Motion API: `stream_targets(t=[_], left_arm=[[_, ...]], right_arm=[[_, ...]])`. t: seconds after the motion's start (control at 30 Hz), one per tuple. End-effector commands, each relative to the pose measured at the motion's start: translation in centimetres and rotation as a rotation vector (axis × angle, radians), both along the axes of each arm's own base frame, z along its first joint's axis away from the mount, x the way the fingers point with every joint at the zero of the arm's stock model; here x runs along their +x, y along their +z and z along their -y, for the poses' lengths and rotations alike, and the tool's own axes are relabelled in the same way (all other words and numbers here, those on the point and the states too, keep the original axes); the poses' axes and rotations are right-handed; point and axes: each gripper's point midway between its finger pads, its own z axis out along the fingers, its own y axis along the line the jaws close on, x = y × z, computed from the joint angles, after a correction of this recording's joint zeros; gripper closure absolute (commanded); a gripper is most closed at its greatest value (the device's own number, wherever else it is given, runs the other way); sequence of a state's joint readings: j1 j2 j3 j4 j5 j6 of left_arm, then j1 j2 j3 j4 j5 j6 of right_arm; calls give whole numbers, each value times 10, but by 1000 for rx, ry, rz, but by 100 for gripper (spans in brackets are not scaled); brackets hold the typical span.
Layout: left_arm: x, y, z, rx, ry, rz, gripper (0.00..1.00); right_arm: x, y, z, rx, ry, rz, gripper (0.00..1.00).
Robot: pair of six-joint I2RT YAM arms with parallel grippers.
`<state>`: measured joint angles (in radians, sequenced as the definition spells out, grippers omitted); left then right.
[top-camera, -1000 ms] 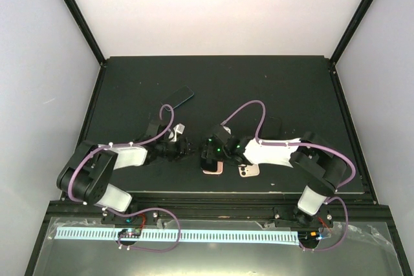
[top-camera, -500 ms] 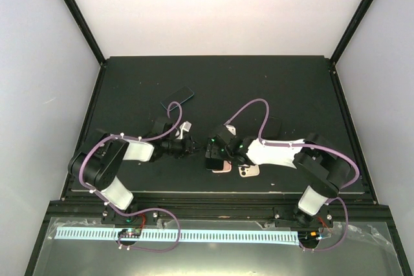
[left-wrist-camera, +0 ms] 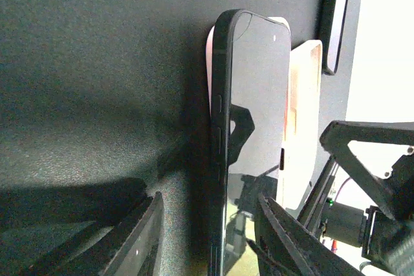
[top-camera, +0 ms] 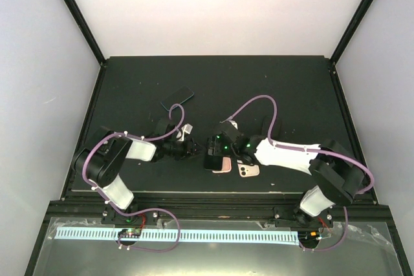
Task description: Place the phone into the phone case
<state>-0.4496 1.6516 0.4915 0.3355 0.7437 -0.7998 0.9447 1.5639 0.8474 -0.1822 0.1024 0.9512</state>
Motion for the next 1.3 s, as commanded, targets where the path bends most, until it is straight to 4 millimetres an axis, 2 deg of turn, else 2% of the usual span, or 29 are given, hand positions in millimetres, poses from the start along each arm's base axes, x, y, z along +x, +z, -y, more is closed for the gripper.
stream_targets(t=[0.0, 0.23, 0.37, 0.43, 0.57, 0.9, 1.1, 1.27], left_arm=[[8, 3, 4, 16, -10, 33, 59], [3, 1, 8, 18, -21, 19, 59], [1, -1, 11, 24, -24, 8, 60], [1, -3, 11, 37, -23, 0, 60], [-1, -6, 11, 45, -23, -13, 65], [-3, 4, 14, 73, -19, -20, 83], [-6, 9, 19, 89, -18, -23, 85], [-9, 14, 22, 78, -11, -32, 86]], right_arm=[[6, 1, 19, -29, -13, 38, 27], [2, -15, 35, -45, -7, 7, 39], [-2, -23, 39, -49, -8, -12, 39], [-4, -27, 40, -42, -8, -22, 34], [-8, -30, 35, -4, 8, -36, 34], [-14, -32, 19, 106, 40, -61, 41], [-19, -35, 11, 166, 50, -92, 42], [-20, -34, 12, 187, 41, -88, 44]])
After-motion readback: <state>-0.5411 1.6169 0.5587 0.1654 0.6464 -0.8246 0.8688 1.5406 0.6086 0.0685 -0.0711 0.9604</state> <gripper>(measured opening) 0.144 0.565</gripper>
